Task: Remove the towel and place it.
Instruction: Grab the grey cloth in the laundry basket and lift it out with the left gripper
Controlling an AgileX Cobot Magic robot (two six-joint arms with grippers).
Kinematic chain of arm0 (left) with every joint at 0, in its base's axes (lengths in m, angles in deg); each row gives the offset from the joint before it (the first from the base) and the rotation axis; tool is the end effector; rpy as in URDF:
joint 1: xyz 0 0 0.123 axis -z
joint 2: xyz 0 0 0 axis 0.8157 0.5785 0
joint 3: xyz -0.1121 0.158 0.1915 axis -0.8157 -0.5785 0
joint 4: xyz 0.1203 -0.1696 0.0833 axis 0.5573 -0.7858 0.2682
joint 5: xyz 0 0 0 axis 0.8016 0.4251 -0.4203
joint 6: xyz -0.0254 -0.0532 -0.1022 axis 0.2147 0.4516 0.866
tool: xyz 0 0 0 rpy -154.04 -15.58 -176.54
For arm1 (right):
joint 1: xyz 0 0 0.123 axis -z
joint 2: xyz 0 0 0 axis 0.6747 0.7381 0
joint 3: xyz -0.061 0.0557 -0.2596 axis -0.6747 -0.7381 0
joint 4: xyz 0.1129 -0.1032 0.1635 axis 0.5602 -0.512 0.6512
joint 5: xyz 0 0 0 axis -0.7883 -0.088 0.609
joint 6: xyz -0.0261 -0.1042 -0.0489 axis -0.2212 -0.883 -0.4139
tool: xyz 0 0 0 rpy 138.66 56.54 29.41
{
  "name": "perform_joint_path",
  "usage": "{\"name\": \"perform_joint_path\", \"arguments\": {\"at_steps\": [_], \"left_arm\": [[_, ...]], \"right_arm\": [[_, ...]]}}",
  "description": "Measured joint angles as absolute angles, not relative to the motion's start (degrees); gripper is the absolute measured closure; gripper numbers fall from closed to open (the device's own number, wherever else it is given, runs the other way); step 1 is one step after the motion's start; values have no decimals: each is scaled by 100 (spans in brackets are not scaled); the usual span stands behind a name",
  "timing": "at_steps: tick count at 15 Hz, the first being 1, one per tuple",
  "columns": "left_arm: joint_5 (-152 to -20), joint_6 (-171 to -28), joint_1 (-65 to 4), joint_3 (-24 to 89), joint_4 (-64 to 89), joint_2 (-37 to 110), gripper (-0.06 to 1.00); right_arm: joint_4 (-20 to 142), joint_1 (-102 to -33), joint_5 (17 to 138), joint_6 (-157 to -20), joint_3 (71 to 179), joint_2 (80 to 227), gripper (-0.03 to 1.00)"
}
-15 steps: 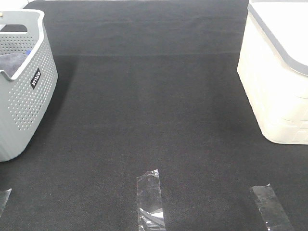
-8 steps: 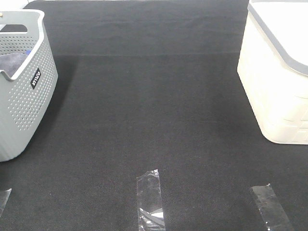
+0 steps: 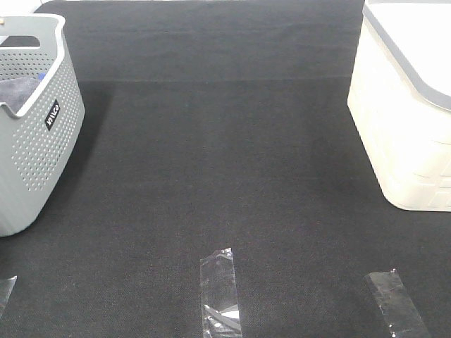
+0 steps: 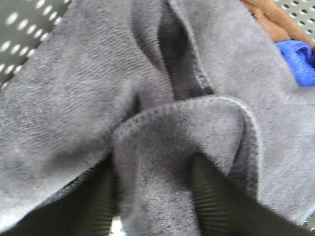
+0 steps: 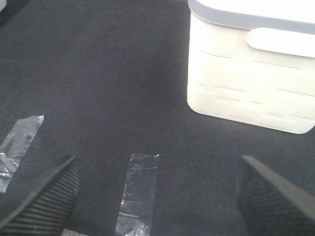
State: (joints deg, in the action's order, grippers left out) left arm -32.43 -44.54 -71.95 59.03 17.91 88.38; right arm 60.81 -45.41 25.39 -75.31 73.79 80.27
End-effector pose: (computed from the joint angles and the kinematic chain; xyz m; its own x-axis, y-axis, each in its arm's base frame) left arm 0.4301 0.1195 0.1820 -0.7079 -0.6609 -0.2492 -0.6167 0.7504 -0.2381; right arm 0.0045 0.0137 0.2527 -0.4327 -0.1289 -0.8922 -0.2003 0.9787 -0.0443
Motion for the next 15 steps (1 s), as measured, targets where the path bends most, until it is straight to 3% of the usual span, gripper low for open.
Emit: {"name": "perform_joint_path", "arguments": {"at_steps": [3, 7, 10, 15], "left_arm": [[-3243, -4580, -7195, 5903, 1779, 8838, 74], [-3025, -4580, -7195, 6075, 1773, 8838, 78], [-2566, -4958, -7195, 6722, 1768, 8838, 94], [-2251, -5027, -7195, 7221, 1693, 8838, 94]], "right_arm": [[6081, -4541, 2539, -7531, 7379, 8027, 17], [6081, -4541, 2539, -7531, 7379, 8027, 17], [6081, -4541, 2539, -7531, 7379, 8027, 17], [6081, -4541, 2539, -7531, 7379, 8027, 17]]}}
